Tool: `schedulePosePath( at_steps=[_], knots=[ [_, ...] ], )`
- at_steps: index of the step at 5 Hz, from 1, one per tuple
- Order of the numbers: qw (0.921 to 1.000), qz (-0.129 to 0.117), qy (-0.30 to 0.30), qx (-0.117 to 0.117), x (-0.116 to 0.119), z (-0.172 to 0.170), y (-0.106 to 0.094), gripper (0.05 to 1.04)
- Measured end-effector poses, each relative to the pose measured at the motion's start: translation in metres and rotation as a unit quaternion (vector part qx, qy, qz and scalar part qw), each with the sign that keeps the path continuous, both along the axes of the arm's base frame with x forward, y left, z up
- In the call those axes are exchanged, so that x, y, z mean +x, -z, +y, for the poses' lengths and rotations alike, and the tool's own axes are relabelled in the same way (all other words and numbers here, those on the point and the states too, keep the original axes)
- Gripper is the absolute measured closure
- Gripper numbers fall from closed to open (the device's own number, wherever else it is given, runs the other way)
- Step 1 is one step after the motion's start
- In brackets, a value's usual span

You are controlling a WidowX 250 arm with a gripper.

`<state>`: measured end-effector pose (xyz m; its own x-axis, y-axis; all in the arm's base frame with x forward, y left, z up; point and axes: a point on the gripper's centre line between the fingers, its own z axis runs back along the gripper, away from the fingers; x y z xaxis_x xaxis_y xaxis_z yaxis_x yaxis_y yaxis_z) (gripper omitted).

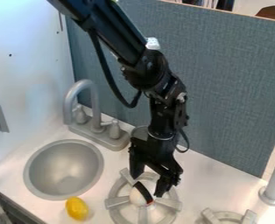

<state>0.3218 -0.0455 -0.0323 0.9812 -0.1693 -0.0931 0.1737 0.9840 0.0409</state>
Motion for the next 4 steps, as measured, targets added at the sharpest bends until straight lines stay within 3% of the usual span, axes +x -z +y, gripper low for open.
schedulePosePath(
  at_steps=[1,3,4],
  knots=[
    [0.9998,0.021,-0.002,0.004,-0.0071,0.0017,0.0130,0.083],
    [0.9999,0.013,-0.006,0.009,-0.0023,0.0029,0.0138,0.083],
    [0.9993,0.019,-0.012,0.030,-0.0021,0.0088,0.0222,0.083]
  ],
)
